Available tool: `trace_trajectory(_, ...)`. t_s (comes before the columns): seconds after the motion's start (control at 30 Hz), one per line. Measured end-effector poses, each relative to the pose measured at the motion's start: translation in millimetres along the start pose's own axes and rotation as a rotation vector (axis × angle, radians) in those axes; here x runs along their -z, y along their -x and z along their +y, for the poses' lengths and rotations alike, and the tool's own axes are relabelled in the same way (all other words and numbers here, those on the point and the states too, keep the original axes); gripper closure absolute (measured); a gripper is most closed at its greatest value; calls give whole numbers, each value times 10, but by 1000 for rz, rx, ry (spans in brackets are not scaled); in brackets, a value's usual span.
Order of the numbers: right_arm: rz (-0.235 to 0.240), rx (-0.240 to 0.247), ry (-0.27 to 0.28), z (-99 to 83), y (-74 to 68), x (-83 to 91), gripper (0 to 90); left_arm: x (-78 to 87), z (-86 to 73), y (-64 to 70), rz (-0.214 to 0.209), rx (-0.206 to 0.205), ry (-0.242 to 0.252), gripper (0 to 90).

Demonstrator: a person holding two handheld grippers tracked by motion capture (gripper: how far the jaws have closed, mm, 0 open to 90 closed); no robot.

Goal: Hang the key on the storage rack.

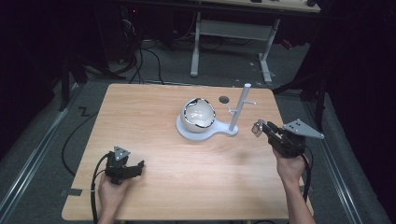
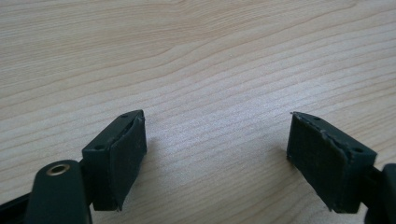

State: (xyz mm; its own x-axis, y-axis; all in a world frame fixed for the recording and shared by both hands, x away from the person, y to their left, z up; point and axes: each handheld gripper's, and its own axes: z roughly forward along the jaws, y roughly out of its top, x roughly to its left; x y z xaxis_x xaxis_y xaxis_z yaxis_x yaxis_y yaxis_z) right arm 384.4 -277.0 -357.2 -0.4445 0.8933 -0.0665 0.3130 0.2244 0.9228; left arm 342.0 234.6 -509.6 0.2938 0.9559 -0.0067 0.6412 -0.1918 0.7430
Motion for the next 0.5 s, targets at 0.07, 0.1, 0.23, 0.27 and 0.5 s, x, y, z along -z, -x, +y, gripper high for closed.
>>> trace_trajectory(0.07, 1, -3, 10, 43, 17, 16, 750, 0, 0, 0, 0, 0, 0, 202)
trace_trajectory(0.1, 1, 0, 14, 65, 24, 19, 750, 0, 0, 0, 0, 0, 0, 202)
trace_trajectory(0.23, 3, 11, 17, 154, 35, 20, 751, 0, 0, 0, 1, 0, 0, 203)
trace_trajectory(0.27, 4, 13, 21, 173, 38, 20, 751, 0, 0, 1, 0, 0, 0, 202)
trace_trajectory(0.5, 13, 7, 38, 278, 54, 13, 751, 0, 0, 1, 0, 1, 0, 203)
